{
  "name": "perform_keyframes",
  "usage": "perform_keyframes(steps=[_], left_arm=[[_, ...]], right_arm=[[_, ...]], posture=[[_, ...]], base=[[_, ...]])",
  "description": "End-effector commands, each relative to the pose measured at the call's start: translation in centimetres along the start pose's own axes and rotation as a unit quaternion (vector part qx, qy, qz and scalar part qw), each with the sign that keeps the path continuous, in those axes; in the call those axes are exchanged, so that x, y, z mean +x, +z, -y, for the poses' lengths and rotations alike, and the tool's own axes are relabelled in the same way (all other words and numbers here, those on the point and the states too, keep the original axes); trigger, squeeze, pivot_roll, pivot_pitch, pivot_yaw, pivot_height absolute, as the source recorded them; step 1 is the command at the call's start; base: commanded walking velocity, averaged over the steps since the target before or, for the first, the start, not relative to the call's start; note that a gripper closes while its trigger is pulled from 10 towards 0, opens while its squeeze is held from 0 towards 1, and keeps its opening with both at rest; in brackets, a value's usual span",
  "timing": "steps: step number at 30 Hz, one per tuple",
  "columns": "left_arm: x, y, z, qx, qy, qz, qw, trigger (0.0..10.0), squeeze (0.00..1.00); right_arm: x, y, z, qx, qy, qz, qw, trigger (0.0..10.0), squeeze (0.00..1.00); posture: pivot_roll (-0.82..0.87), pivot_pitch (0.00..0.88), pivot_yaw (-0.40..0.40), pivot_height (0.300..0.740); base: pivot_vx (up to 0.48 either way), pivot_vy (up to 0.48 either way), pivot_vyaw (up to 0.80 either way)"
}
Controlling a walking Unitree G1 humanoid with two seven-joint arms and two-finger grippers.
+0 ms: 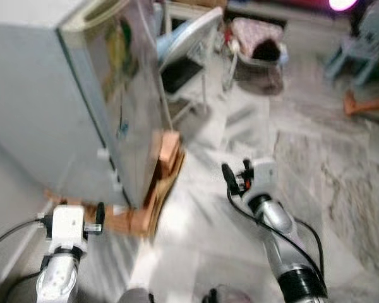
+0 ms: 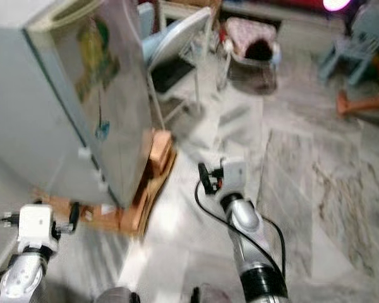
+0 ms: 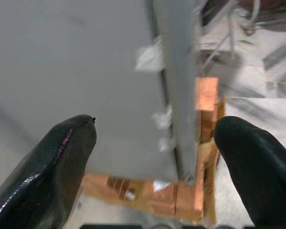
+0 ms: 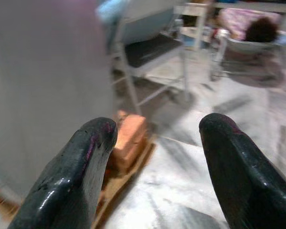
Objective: Restocking fridge
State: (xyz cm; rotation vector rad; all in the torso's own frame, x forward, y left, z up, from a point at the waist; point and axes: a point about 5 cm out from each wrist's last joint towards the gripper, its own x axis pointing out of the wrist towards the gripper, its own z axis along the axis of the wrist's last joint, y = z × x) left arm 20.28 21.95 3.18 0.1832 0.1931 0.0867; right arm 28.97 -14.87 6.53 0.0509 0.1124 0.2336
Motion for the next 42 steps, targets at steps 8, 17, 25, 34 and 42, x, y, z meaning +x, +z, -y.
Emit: perform_keyframes(steps=[8, 17, 25, 34, 42], left_arm=[[0.0, 0.2, 0.2, 0.004, -0.007, 0.005, 1.000, 10.0, 0.00], [0.2, -0.2, 1.3, -0.014, -0.064, -0.022, 0.998, 10.0, 0.00], [0.3, 0.7, 0.4, -0.029, -0.052, -0.009, 0.998, 10.0, 0.00], [1.8, 3.3, -0.5, -0.045, -0.013, 0.039, 0.998, 10.0, 0.00], [3.7, 5.4, 0.2, -0.040, -0.040, 0.066, 0.996, 10.0, 0.00]], right_arm=[[0.0, -0.2, 0.1, 0.003, -0.004, -0.008, 1.000, 10.0, 0.00], [0.5, 0.0, -0.2, 0.004, 0.006, -0.008, 1.000, 10.0, 0.00], [0.3, 0.0, -0.1, 0.008, 0.005, -0.013, 1.000, 10.0, 0.00], [0.0, -0.4, -0.4, 0.011, 0.006, -0.031, 0.999, 10.0, 0.00], [-0.6, -0.9, 0.5, -0.011, -0.001, -0.080, 0.997, 10.0, 0.00]], posture=[[0.07, 0.097, -0.022, 0.740], [0.08, 0.108, -0.042, 0.740], [0.08, 0.139, -0.043, 0.740], [0.08, 0.151, -0.046, 0.740], [0.05, 0.165, -0.053, 0.740]], base=[[0.030, 0.260, -0.11], [0.000, 0.000, -0.79], [0.000, 0.000, -0.16], [0.000, 0.000, 0.00], [0.000, 0.000, -0.49]])
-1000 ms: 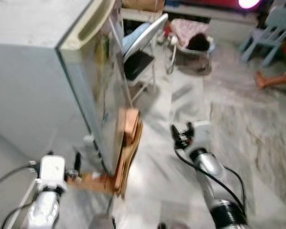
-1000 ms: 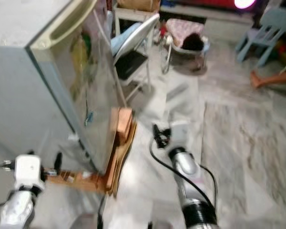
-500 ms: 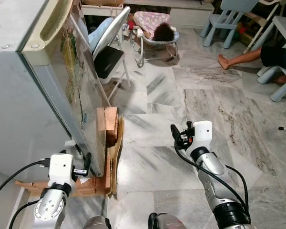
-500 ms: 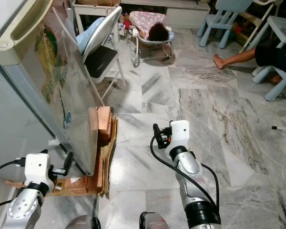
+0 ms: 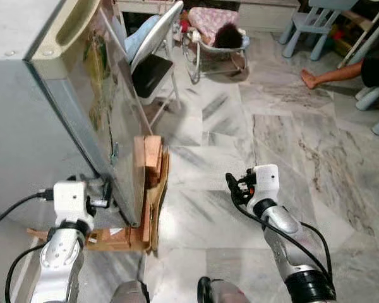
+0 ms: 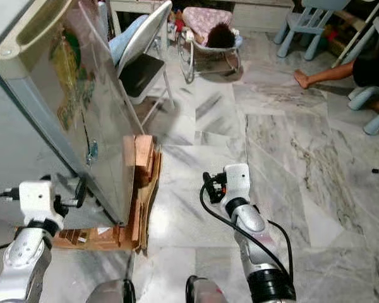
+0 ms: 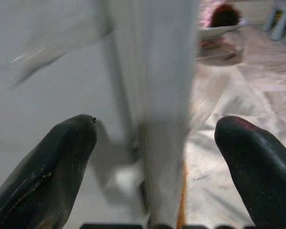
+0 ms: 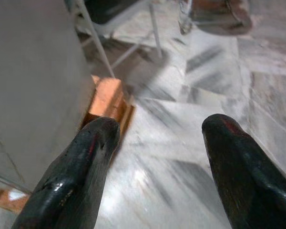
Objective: Restocking fridge
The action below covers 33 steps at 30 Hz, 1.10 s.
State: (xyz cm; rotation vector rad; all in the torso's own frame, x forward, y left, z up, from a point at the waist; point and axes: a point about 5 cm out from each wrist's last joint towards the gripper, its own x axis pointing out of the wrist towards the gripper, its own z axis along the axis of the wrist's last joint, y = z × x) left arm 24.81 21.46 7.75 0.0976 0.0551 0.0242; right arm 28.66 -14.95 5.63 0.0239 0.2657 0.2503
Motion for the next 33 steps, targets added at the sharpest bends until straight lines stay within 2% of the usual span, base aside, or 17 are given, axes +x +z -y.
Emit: perform_keyframes(steps=[1, 8, 12, 17, 20, 25, 27, 31, 33], left_arm=[[0.3, 0.1, 0.3, 0.001, -0.011, -0.003, 1.000, 10.0, 0.00], [0.3, 0.2, 1.0, -0.012, -0.021, -0.004, 1.000, 10.0, 0.00], [0.3, 0.2, 1.2, -0.015, -0.023, -0.004, 1.000, 10.0, 0.00], [0.5, 0.4, 1.6, -0.023, -0.035, -0.002, 0.999, 10.0, 0.00], [1.1, 0.7, 1.4, -0.002, -0.022, 0.003, 1.000, 10.0, 0.00], [1.7, 0.5, 0.6, 0.008, -0.002, -0.011, 1.000, 10.0, 0.00], [1.5, 0.2, 0.5, 0.005, -0.006, -0.021, 1.000, 10.0, 0.00], [0.7, -0.9, 0.3, 0.026, -0.004, -0.048, 0.999, 10.0, 0.00], [0.6, -1.2, 0.2, 0.026, 0.003, -0.052, 0.998, 10.0, 0.00]], right_arm=[[-0.5, -0.2, 0.5, -0.007, -0.011, -0.007, 1.000, 10.0, 0.00], [-0.8, -0.3, 0.7, -0.010, -0.012, -0.016, 1.000, 10.0, 0.00], [-0.8, -0.2, 0.7, -0.012, -0.007, -0.022, 1.000, 10.0, 0.00], [-1.0, -0.2, 1.0, -0.035, 0.011, -0.045, 0.998, 10.0, 0.00], [-1.2, -0.4, 1.5, -0.038, 0.007, -0.052, 0.998, 10.0, 0.00], [-1.5, -0.5, 1.5, -0.042, 0.014, -0.062, 0.997, 10.0, 0.00], [-1.6, -0.6, 1.3, -0.044, 0.026, -0.066, 0.997, 10.0, 0.00], [-1.9, -1.2, 1.4, -0.065, 0.047, -0.088, 0.993, 10.0, 0.00], [-2.0, -1.4, 1.4, -0.059, 0.049, -0.091, 0.993, 10.0, 0.00]], posture=[[0.05, 0.165, -0.053, 0.740], [0.04, 0.179, -0.057, 0.740], [0.04, 0.180, -0.062, 0.740], [0.04, 0.180, -0.069, 0.740], [0.04, 0.179, -0.073, 0.740], [0.04, 0.178, -0.068, 0.740], [0.03, 0.180, -0.064, 0.740], [0.03, 0.182, -0.058, 0.740], [0.03, 0.183, -0.059, 0.740]], base=[[0.000, 0.000, -0.80], [0.000, 0.000, -0.78], [0.000, 0.000, 0.00], [0.000, 0.000, 0.00], [0.000, 0.000, 0.00], [0.000, 0.000, 0.00], [0.000, 0.000, 0.00], [0.000, 0.000, 0.00], [0.000, 0.000, 0.00]])
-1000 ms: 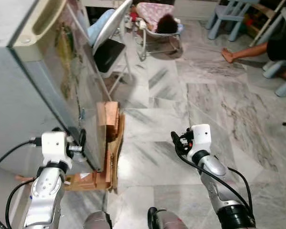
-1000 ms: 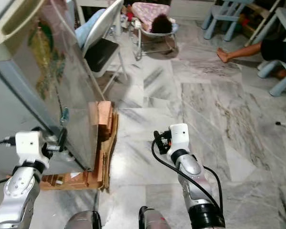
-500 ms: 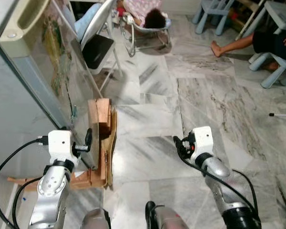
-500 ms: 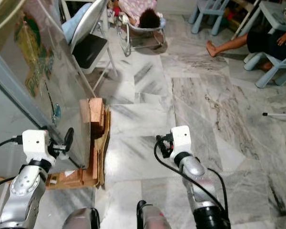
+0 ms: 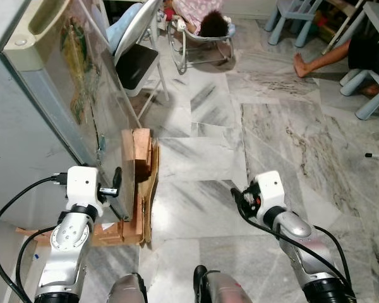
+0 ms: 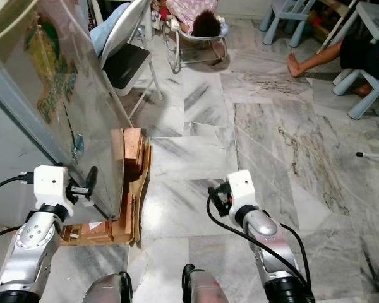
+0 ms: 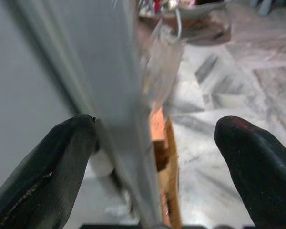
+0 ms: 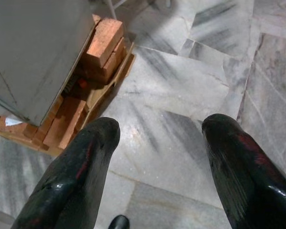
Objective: Restocking fridge
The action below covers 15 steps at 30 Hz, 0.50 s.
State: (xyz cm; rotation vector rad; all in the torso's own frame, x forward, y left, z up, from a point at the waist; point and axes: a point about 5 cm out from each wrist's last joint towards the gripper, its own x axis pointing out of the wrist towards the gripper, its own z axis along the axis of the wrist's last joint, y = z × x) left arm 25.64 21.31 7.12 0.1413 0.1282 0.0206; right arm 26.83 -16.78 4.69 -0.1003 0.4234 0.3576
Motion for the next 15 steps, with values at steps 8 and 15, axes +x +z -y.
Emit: perform_keyframes(steps=[8, 15], left_arm=[[1.1, 0.5, -0.4, 0.012, 0.014, 0.005, 1.000, 10.0, 0.00], [3.0, 2.9, 0.5, 0.025, -0.004, 0.041, 0.999, 10.0, 0.00]], right_arm=[[0.1, 0.0, -0.2, -0.003, 0.015, -0.006, 1.000, 10.0, 0.00], [0.0, -1.0, 1.1, -0.033, -0.023, -0.041, 0.998, 10.0, 0.00]], posture=[[0.04, 0.182, -0.069, 0.740], [0.04, 0.182, -0.074, 0.740]], base=[[0.000, 0.000, 0.00], [0.000, 0.000, 0.00]])
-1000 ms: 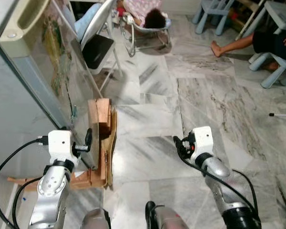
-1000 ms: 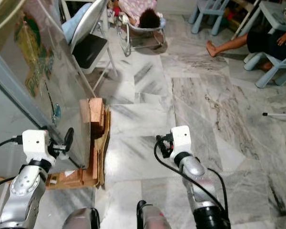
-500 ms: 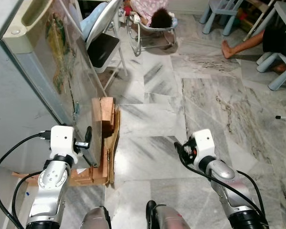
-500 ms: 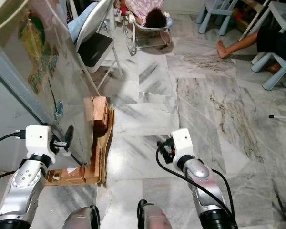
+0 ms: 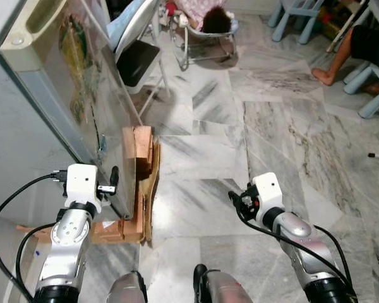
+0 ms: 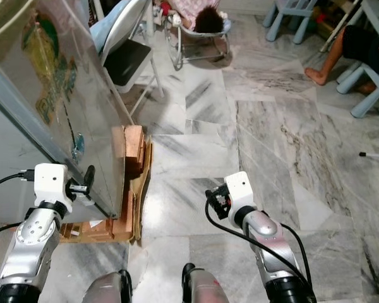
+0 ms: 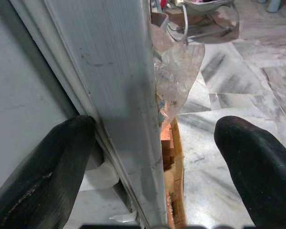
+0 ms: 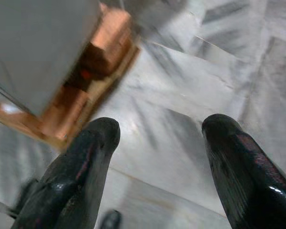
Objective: Restocking fridge
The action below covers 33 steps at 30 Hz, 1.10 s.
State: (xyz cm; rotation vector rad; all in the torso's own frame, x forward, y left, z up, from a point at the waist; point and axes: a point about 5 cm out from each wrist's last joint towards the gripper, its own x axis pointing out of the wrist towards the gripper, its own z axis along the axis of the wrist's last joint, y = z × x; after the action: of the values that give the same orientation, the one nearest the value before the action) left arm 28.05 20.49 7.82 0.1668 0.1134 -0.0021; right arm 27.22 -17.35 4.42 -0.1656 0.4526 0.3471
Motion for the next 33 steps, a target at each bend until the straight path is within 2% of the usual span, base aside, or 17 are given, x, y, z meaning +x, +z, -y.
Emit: perform_keyframes(steps=[1, 8, 10, 11, 12, 14, 17, 18, 20, 21, 23, 24, 26, 27, 31, 32, 33], left_arm=[[1.3, 2.3, -0.1, 0.017, 0.002, 0.040, 0.999, 10.0, 0.00], [3.7, 5.3, 0.8, 0.015, -0.006, 0.073, 0.997, 10.0, 0.00], [4.4, 6.8, 2.4, 0.009, -0.029, 0.087, 0.996, 10.0, 0.00], [4.4, 6.8, 2.4, 0.009, -0.029, 0.087, 0.996, 10.0, 0.00], [4.7, 8.2, 4.4, 0.007, -0.073, 0.107, 0.992, 10.0, 0.00], [4.8, 9.6, 6.8, -0.012, -0.122, 0.125, 0.985, 10.0, 0.00], [4.0, 12.6, 12.2, -0.002, -0.226, 0.173, 0.959, 10.0, 0.00], [2.6, 14.4, 15.8, -0.017, -0.294, 0.197, 0.935, 10.0, 0.00], [0.6, 15.8, 19.0, -0.038, -0.366, 0.212, 0.905, 10.0, 0.00], [0.1, 16.0, 19.6, -0.044, -0.385, 0.214, 0.897, 10.0, 0.00], [0.1, 15.8, 19.5, -0.037, -0.390, 0.212, 0.895, 10.0, 0.00], [1.4, 14.7, 17.8, -0.018, -0.358, 0.198, 0.912, 10.0, 0.00], [2.7, 13.6, 15.6, -0.017, -0.317, 0.178, 0.931, 10.0, 0.00], [3.4, 12.9, 13.3, -0.016, -0.285, 0.167, 0.944, 10.0, 0.00], [3.7, 11.5, 10.4, 0.009, -0.241, 0.149, 0.959, 10.0, 0.00], [3.7, 11.5, 10.4, 0.009, -0.241, 0.149, 0.959, 10.0, 0.00], [3.4, 10.3, 8.8, 0.001, -0.220, 0.132, 0.967, 10.0, 0.00]], right_arm=[[-0.2, -1.4, 0.6, -0.012, -0.014, -0.042, 0.999, 10.0, 0.00], [-0.5, -2.7, 1.1, -0.031, 0.002, -0.085, 0.996, 10.0, 0.00], [-0.5, -2.9, 1.0, -0.033, 0.009, -0.090, 0.995, 10.0, 0.00], [-0.5, -2.9, 1.0, -0.033, 0.009, -0.090, 0.995, 10.0, 0.00], [-0.4, -2.8, 1.0, -0.034, 0.011, -0.088, 0.996, 10.0, 0.00], [-0.4, -2.7, 1.0, -0.033, 0.013, -0.087, 0.996, 10.0, 0.00], [-0.2, -2.8, 0.9, -0.033, 0.015, -0.089, 0.995, 10.0, 0.00], [-0.1, -2.8, 0.9, -0.035, 0.016, -0.089, 0.995, 10.0, 0.00], [0.0, -2.7, 0.7, -0.039, 0.018, -0.087, 0.995, 10.0, 0.00], [0.0, -2.7, 0.7, -0.040, 0.019, -0.087, 0.995, 10.0, 0.00], [0.0, -2.7, 0.7, -0.040, 0.020, -0.086, 0.995, 10.0, 0.00], [0.0, -2.7, 0.7, -0.039, 0.021, -0.086, 0.995, 10.0, 0.00], [0.0, -2.8, 0.7, -0.038, 0.021, -0.086, 0.995, 10.0, 0.00], [0.0, -2.8, 0.7, -0.035, 0.020, -0.084, 0.996, 10.0, 0.00], [0.1, -2.8, 0.6, -0.033, 0.018, -0.082, 0.996, 10.0, 0.00], [0.1, -2.8, 0.6, -0.033, 0.018, -0.082, 0.996, 10.0, 0.00], [0.1, -2.7, 0.6, -0.032, 0.015, -0.076, 0.996, 10.0, 0.00]], posture=[[0.05, 0.185, -0.075, 0.740], [0.05, 0.182, -0.073, 0.740], [0.06, 0.182, -0.071, 0.740], [0.06, 0.182, -0.071, 0.740], [0.06, 0.181, -0.071, 0.740], [0.06, 0.182, -0.071, 0.740], [0.06, 0.177, -0.070, 0.740], [0.06, 0.177, -0.070, 0.740], [0.05, 0.171, -0.068, 0.740], [0.05, 0.171, -0.068, 0.740], [0.05, 0.169, -0.068, 0.740], [0.05, 0.169, -0.065, 0.740], [0.05, 0.170, -0.063, 0.740], [0.05, 0.170, -0.062, 0.740], [0.06, 0.170, -0.060, 0.740], [0.06, 0.170, -0.060, 0.740], [0.07, 0.171, -0.062, 0.740]], base=[[0.000, 0.000, 0.00], [0.000, 0.000, 0.00], [0.000, 0.000, 0.00], [0.000, 0.000, 0.00], [0.000, 0.000, 0.00], [0.000, 0.000, 0.00], [0.000, 0.000, 0.00], [0.000, 0.000, 0.00], [0.000, 0.000, 0.00], [0.000, 0.000, 0.00], [0.000, 0.000, 0.00], [0.000, 0.000, 0.00], [0.000, 0.000, 0.00], [0.000, 0.000, 0.00], [0.000, 0.000, 0.00], [0.000, 0.000, 0.00], [0.000, 0.000, 0.00]])
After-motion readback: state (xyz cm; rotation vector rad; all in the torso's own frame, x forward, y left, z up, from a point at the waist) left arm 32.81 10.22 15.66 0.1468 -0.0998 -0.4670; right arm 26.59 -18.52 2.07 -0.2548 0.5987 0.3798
